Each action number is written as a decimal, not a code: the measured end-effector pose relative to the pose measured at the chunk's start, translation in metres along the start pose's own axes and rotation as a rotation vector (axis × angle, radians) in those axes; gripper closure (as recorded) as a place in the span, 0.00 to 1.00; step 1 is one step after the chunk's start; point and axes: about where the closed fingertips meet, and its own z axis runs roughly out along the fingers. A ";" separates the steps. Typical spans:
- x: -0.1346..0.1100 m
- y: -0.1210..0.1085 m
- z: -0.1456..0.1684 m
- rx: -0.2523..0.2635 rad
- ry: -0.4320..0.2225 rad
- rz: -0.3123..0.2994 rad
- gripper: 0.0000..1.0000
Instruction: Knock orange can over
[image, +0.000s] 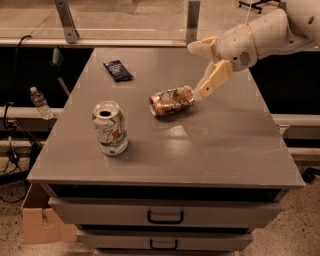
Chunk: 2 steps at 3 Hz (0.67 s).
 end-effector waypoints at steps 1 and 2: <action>0.014 -0.016 -0.043 0.097 0.016 0.014 0.00; 0.020 -0.023 -0.094 0.205 0.060 0.028 0.00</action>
Offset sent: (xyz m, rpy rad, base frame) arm 0.0096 -0.1624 0.0737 -0.0953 -0.1419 -0.3451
